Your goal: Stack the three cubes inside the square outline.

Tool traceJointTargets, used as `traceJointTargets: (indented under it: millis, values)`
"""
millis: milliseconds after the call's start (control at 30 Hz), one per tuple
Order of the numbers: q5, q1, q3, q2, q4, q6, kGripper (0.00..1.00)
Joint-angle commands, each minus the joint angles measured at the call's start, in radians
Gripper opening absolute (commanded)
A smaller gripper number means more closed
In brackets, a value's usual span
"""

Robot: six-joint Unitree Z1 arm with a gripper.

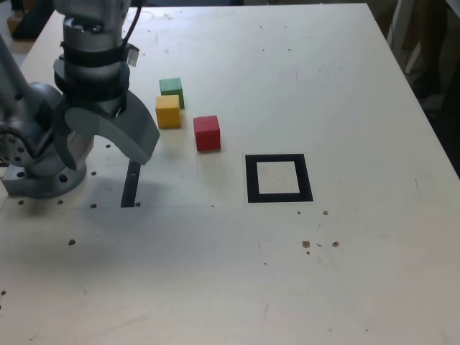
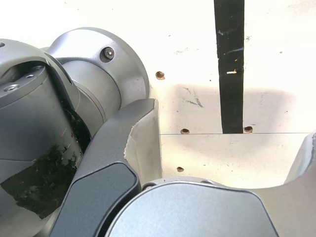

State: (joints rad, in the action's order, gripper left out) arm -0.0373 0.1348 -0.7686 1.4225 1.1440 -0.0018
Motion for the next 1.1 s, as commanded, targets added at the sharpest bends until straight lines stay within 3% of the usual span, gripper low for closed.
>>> traceJointTargets:
  millis: [0,533,1067]
  values:
    - [-0.002,-0.002,0.003,0.004,-0.003,-0.003,0.99]
    - [0.002,-0.002,-0.013,0.016,0.006,-0.012,0.99]
    - [0.009,-0.009,-0.201,0.133,0.065,-0.058,0.99]
